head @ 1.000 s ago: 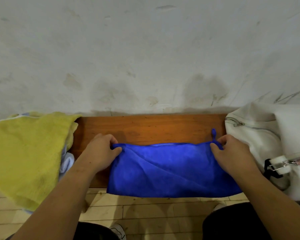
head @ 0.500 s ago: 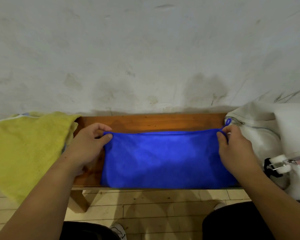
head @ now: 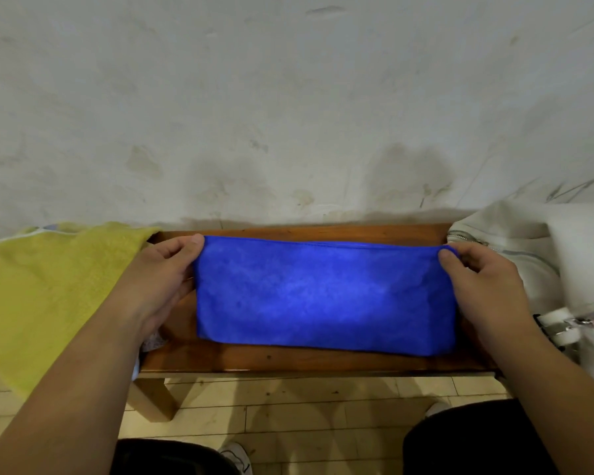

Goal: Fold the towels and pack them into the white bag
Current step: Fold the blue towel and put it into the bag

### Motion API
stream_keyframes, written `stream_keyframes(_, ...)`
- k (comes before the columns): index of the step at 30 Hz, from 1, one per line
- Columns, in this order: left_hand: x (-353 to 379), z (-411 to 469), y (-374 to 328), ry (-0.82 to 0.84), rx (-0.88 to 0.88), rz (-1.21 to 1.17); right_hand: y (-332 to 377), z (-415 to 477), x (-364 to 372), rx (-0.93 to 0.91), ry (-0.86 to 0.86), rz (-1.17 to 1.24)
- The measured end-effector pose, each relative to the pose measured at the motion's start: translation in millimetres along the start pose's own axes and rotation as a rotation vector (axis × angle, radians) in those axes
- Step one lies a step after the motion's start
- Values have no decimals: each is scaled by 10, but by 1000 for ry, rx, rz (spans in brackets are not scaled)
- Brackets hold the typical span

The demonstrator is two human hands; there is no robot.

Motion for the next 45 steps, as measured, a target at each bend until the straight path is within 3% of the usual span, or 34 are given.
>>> stream_keyframes(8,-27,-17,-57,3,18,29,-3,-11,-36,100,-17,225)
stream_keyframes(13,-35,7,-48,-18,45,-34,-2,-10,-2,81,-7,247)
stream_keyframes(15,-119,80,3,-114,99,184,11,-14,20,34,16,154)
stream_keyframes(18,-168,100,-38,-246,241,784,78,-73,91,-107,102,-227)
stream_keyframes(20,-37,-28,-85,-275,367,965,27,-144,168,-142,167,-446)
stream_keyframes(23,374,-307,72,-84,522,1115,-153,-289,249,-62,236,-623)
stream_keyframes(26,602,-446,375,109,510,1229,-243,-394,240,-7,225,-714)
stream_keyframes(29,594,-437,611,139,455,1375,-258,-453,191,32,209,-801)
stream_keyframes(33,616,-477,726,112,441,1378,-162,-604,134,86,289,-836)
stream_keyframes(35,637,-490,735,132,428,1364,-152,-665,144,118,292,-694)
stream_keyframes(39,519,-431,583,39,447,1301,-301,-775,184,427,59,199)
stream_keyframes(41,399,-376,526,-27,417,1304,-370,-864,282,566,7,511)
stream_keyframes(45,329,-350,608,47,349,1366,-420,-936,404,568,-81,574)
Point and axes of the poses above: each hand's wrist, its own z-axis towards the middle knuckle, its own x-axis out of the palm, y = z × x, the point moved 7 cm from there along z, towards the middle knuckle, and after that the axes turned 13 degrees about z, right-handed, at the moved point
